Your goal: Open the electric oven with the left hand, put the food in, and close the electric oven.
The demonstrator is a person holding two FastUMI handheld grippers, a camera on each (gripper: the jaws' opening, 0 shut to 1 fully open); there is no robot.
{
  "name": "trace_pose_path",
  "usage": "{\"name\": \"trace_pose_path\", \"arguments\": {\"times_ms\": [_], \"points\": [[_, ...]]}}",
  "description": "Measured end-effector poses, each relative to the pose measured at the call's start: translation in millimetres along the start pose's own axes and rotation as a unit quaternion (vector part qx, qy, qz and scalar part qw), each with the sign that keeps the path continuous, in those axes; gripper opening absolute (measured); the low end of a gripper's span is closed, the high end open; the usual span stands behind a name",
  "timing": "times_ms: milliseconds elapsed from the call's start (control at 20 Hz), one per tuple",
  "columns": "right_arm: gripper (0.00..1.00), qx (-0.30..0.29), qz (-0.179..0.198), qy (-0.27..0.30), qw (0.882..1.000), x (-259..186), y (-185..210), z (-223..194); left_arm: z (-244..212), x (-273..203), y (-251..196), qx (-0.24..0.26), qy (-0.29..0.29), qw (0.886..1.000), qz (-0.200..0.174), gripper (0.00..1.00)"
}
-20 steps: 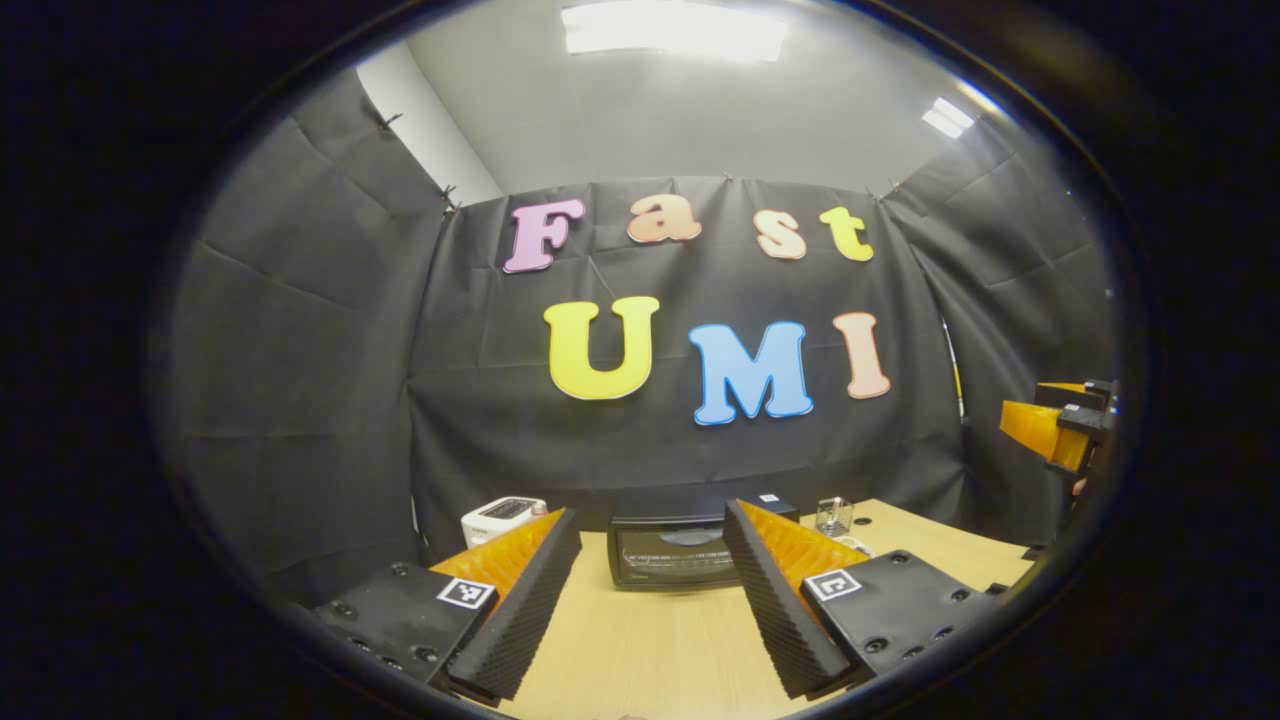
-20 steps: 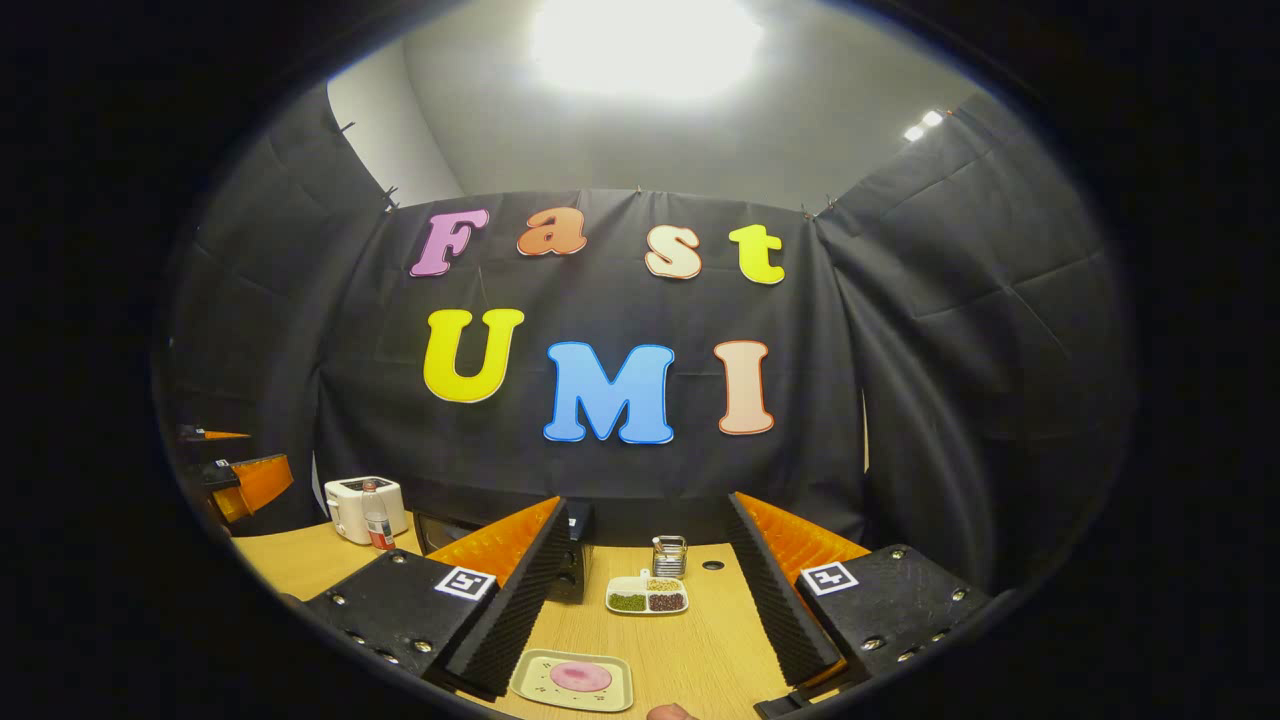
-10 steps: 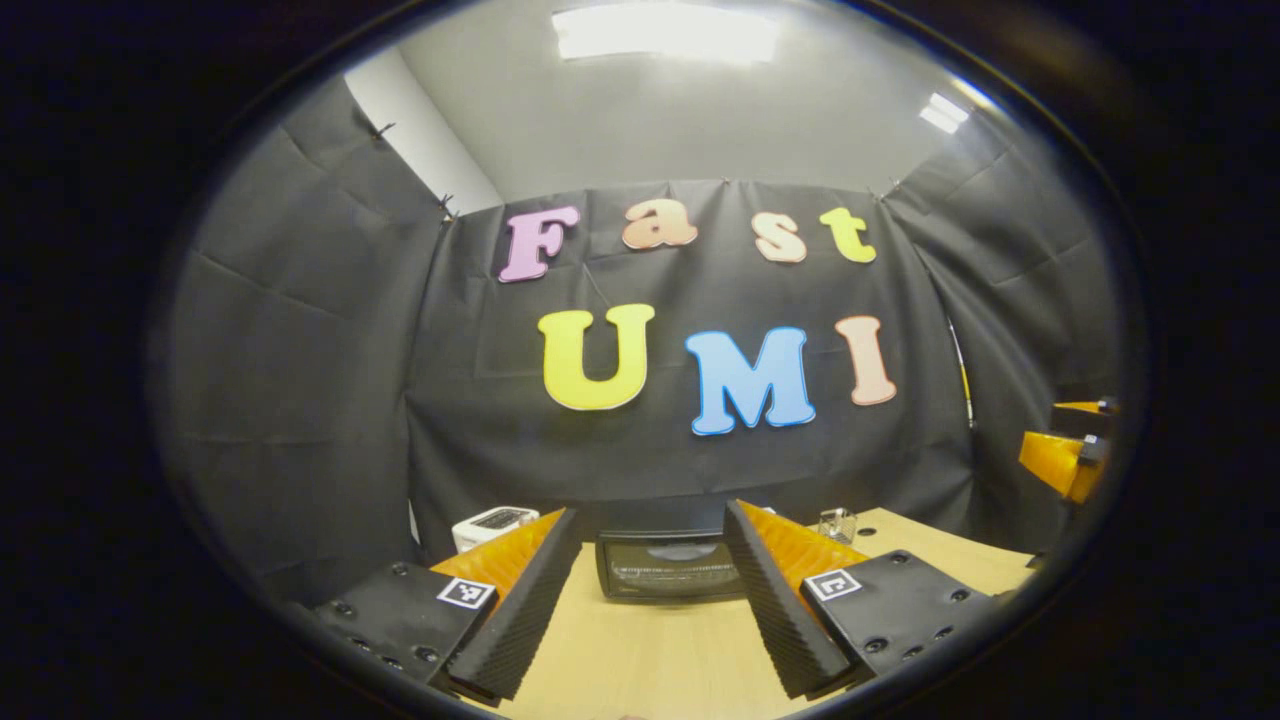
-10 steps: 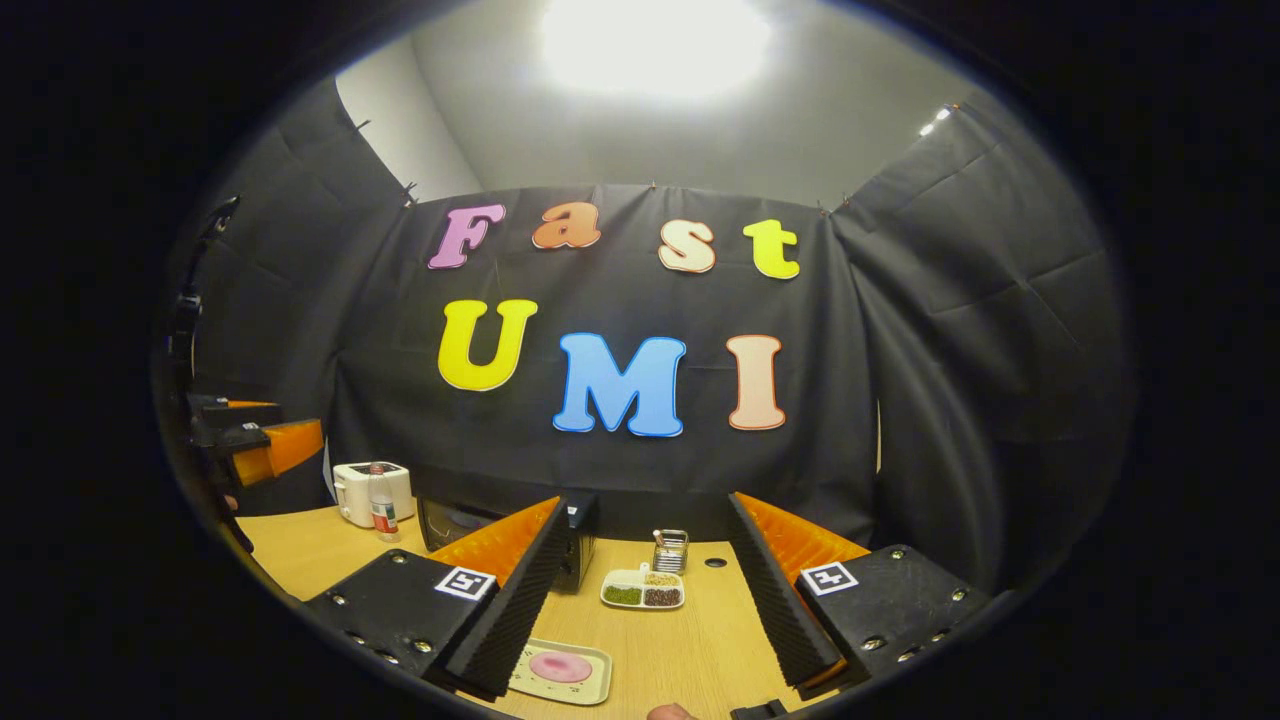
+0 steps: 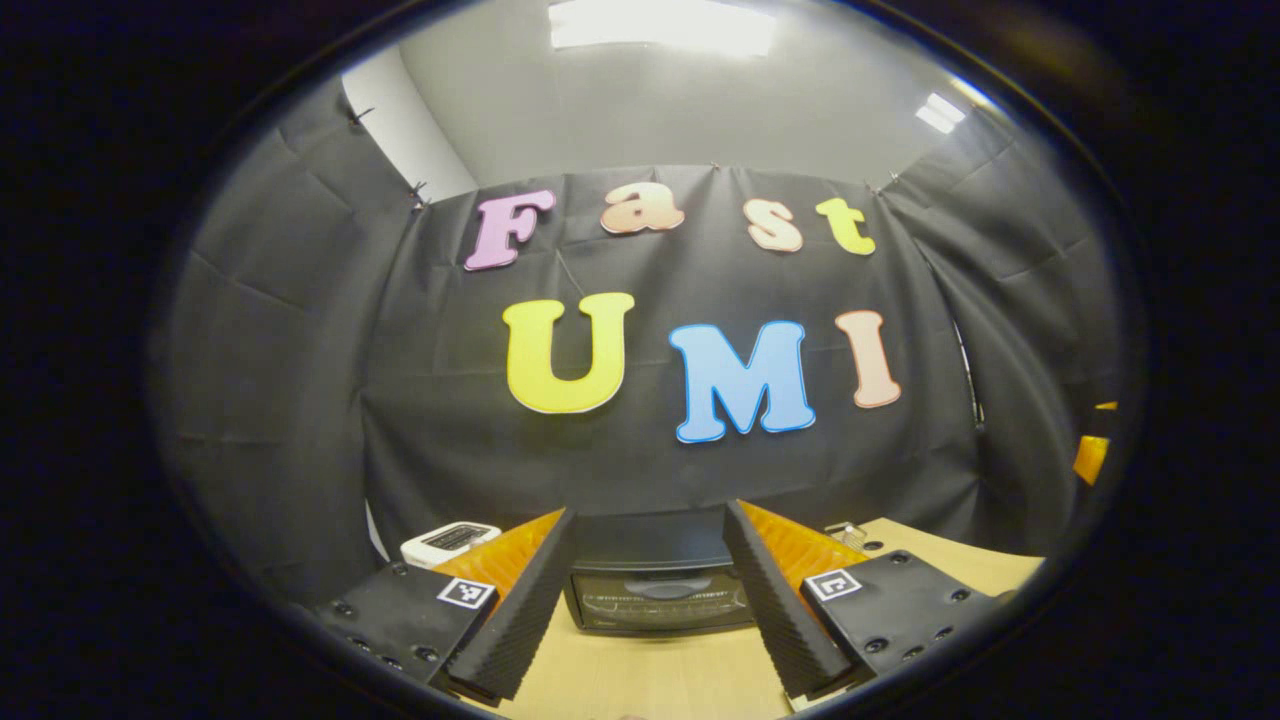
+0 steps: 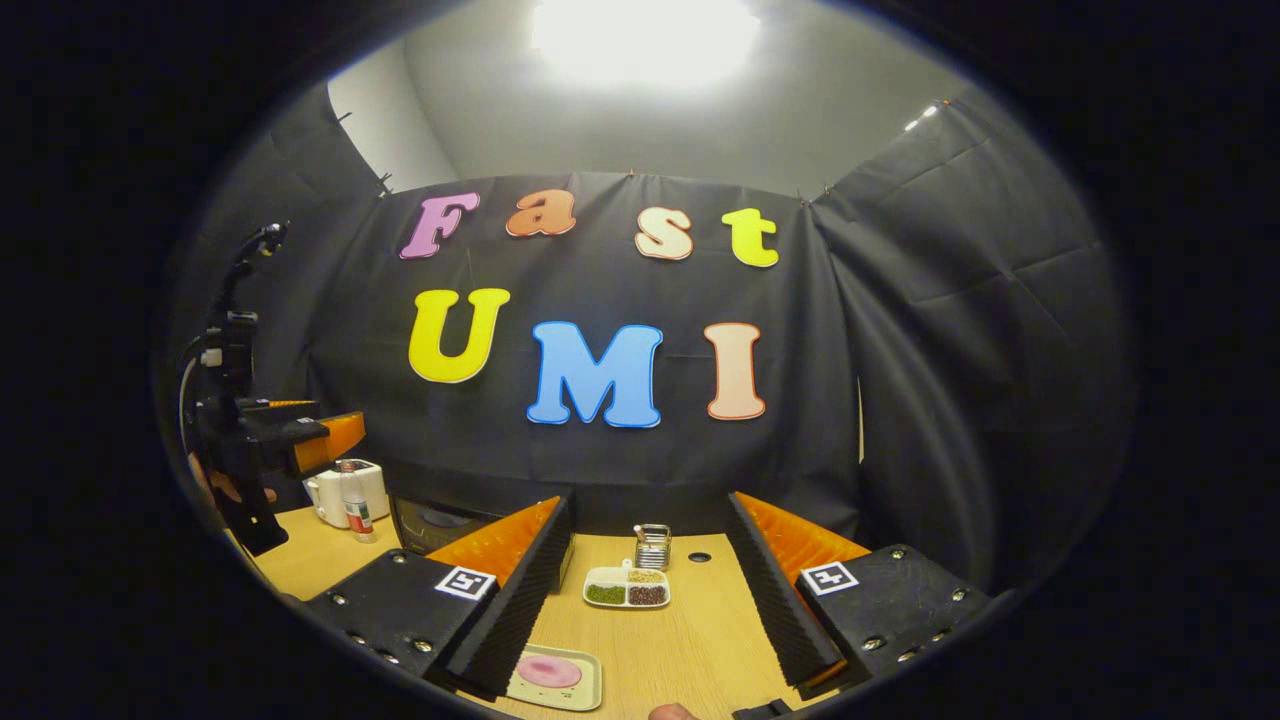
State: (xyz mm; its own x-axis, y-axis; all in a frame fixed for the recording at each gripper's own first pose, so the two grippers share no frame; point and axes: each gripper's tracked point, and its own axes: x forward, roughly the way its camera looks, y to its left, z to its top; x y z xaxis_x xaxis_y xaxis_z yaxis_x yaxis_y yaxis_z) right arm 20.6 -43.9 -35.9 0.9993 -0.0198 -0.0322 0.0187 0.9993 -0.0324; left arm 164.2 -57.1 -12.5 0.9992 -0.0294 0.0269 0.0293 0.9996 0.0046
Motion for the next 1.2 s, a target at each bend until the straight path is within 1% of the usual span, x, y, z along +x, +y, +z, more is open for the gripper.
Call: {"name": "trace_pose_path", "arguments": {"times_ms": [100, 150, 200, 250, 300, 400, 500, 600, 650, 700, 800, 900, 950, 1000, 1100, 1150, 1200], "points": [[0.95, -0.01, -0.02, 0.007, 1.0, 5.9, -1.8, -3.6, -16.0, 28.2, -2.7, -0.005, 0.009, 1.0, -0.014, 1.0], [0.95, -0.011, -0.029, 0.009, 0.999, 8.4, -2.5, -4.1, -23.8, 40.8, -4.5, -0.008, 0.014, 1.0, -0.021, 0.97], [0.95, -0.01, -0.039, 0.012, 0.999, 10.9, -2.5, -5.0, -30.2, 54.1, -4.7, -0.009, 0.018, 0.999, -0.027, 1.0], [0.95, -0.01, -0.047, 0.016, 0.999, 13.5, -2.9, -6.0, -37.2, 67.9, -6.7, -0.009, 0.023, 0.999, -0.032, 1.0], [0.95, -0.013, -0.056, 0.018, 0.998, 15.6, -3.2, -7.6, -46.0, 79.9, -8.5, -0.007, 0.028, 0.999, -0.038, 0.95], [0.95, -0.023, -0.074, 0.023, 0.997, 20.2, -5.1, -9.4, -64.4, 102.1, -12.8, -0.005, 0.038, 0.998, -0.049, 1.0], [0.95, -0.028, -0.09, 0.03, 0.995, 23.9, -5.6, -12.3, -85.7, 121.5, -15.8, -0.005, 0.055, 0.997, -0.055, 0.97], [0.95, -0.031, -0.105, 0.036, 0.993, 26.8, -5.4, -14.8, -107.1, 139.3, -16.9, -0.01, 0.071, 0.996, -0.058, 0.95], [0.95, -0.034, -0.112, 0.041, 0.992, 27.7, -5.6, -17.0, -116.9, 146.3, -16.9, -0.012, 0.079, 0.995, -0.058, 1.0], [0.96, -0.036, -0.116, 0.046, 0.991, 28.6, -5.3, -19.8, -129.1, 150.4, -15.8, -0.014, 0.086, 0.995, -0.057, 0.97], [0.95, -0.042, -0.123, 0.054, 0.99, 30.2, -4.4, -21.6, -149.4, 163.0, -15.1, -0.012, 0.1, 0.993, -0.056, 1.0], [0.95, -0.051, -0.13, 0.061, 0.988, 31.8, -5.1, -23.9, -167.9, 171.0, -15.0, -0.003, 0.111, 0.992, -0.054, 0.91], [0.95, -0.056, -0.131, 0.065, 0.988, 31.9, -4.2, -24.9, -176.0, 174.7, -16.4, 0.004, 0.116, 0.992, -0.056, 1.0], [0.95, -0.061, -0.132, 0.069, 0.987, 32.1, -3.4, -25.5, -184.3, 177.0, -18.7, 0.009, 0.122, 0.991, -0.059, 0.95], [0.95, -0.065, -0.133, 0.072, 0.986, 32.7, -1.1, -26.1, -199.6, 180.0, -23.5, 0.01, 0.134, 0.989, -0.064, 0.97], [0.95, -0.065, -0.13, 0.076, 0.986, 32.4, 1.6, -27.9, -203.9, 180.8, -24.5, 0.008, 0.137, 0.988, -0.064, 1.0], [0.96, -0.065, -0.128, 0.081, 0.986, 32.5, 2.2, -31.3, -208.0, 182.3, -22.6, 0.006, 0.139, 0.988, -0.061, 1.0]]}}
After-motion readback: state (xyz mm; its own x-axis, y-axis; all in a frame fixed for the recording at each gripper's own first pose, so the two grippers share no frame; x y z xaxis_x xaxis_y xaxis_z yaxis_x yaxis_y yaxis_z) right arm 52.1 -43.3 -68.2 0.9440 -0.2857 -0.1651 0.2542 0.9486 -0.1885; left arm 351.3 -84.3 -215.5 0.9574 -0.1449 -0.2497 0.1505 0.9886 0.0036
